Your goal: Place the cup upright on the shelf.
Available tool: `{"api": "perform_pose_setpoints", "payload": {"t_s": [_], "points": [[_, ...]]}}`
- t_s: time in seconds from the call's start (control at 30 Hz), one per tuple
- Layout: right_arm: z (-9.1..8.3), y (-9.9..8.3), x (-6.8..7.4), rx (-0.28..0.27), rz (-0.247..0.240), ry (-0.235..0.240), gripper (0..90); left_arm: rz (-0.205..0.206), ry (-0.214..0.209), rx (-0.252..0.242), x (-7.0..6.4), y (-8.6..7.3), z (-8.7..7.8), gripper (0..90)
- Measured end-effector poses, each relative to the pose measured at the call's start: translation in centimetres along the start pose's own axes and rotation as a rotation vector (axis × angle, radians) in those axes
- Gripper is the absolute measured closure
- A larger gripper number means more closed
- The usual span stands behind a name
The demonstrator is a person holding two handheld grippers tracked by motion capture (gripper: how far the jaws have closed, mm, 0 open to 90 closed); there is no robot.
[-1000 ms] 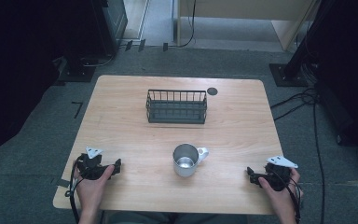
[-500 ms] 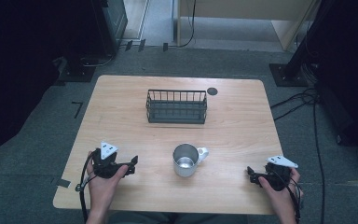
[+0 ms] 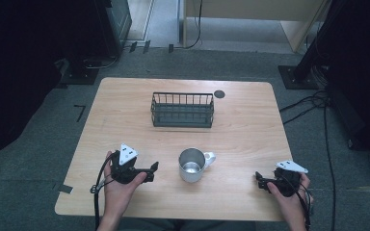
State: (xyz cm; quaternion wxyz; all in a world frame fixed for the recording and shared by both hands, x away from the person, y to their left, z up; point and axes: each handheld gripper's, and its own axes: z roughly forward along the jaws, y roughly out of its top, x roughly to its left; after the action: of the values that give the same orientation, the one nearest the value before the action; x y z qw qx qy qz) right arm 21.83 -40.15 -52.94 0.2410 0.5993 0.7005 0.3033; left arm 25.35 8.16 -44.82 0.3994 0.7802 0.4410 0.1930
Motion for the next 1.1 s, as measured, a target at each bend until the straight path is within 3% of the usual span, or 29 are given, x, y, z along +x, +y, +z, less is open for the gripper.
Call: {"api": "perform_pose_setpoints", "payload": {"t_s": [0.53, 0.87, 1.1], "points": [[0.0, 0.0, 0.0, 0.000, 0.000, 0.000, 0.0, 0.071, -0.136, 0.021, -4.5, 0.5, 1.7, 0.0], [0.0, 0.0, 0.0, 0.001, 0.003, 0.000, 0.0, 0.098, -0.207, 0.022, -6.3, 0.9, 2.9, 0.0], [0.0, 0.0, 0.0, 0.002, 0.003, 0.000, 0.0, 0.156, -0.235, 0.028, -7.5, 1.7, 3.5, 0.0]]}}
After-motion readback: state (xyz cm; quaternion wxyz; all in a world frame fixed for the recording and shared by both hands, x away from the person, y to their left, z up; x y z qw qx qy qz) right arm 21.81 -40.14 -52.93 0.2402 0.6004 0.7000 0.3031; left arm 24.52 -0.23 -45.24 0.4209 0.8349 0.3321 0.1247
